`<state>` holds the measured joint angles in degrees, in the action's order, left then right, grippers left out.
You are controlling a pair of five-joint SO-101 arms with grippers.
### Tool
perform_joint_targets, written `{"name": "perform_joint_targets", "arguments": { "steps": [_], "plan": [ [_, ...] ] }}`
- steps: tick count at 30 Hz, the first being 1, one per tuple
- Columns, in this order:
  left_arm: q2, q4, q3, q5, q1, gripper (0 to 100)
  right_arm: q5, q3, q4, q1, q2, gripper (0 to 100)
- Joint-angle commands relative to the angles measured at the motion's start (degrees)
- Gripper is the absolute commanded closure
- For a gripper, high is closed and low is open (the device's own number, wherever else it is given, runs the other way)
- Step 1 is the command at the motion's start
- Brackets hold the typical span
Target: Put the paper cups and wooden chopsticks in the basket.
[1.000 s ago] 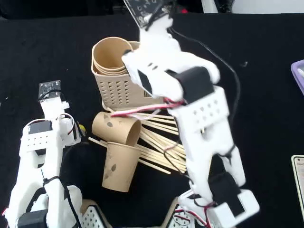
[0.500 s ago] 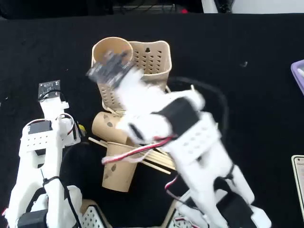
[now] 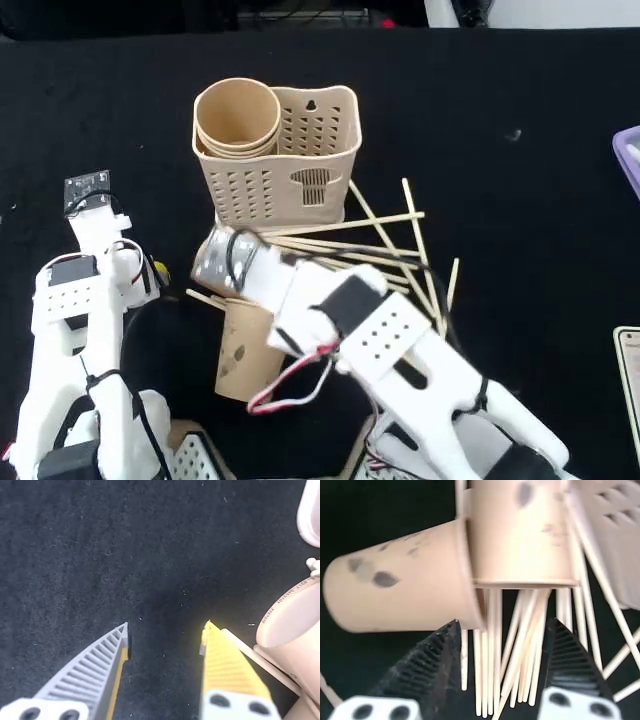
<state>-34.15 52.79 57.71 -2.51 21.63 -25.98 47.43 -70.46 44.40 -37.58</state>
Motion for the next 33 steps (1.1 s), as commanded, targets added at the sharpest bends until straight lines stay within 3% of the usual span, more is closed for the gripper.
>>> {"name": "perform_joint_targets", "arguments": {
  "steps": [1,10,19,25,33],
  "plan": [
    [-1.41,-0.62,-0.92,0.44,0.66,77,-3.87,1.63,0.35,4.57,-2.51,72.3],
    [-1.41,-0.62,-0.92,0.44,0.75,77,-6.59,3.38,0.44,6.86,-2.68,73.9],
    [-1.41,-0.62,-0.92,0.44,0.75,77,-6.07,1.45,0.26,6.77,-2.77,98.4],
    [-1.41,-0.62,-0.92,0.44,0.75,77,-2.2,-4.0,-4.22,6.77,-11.03,98.8],
    [-1.41,-0.62,-0.92,0.44,0.75,77,-1.93,-16.66,-18.99,6.68,-26.59,98.8]
  ]
}}
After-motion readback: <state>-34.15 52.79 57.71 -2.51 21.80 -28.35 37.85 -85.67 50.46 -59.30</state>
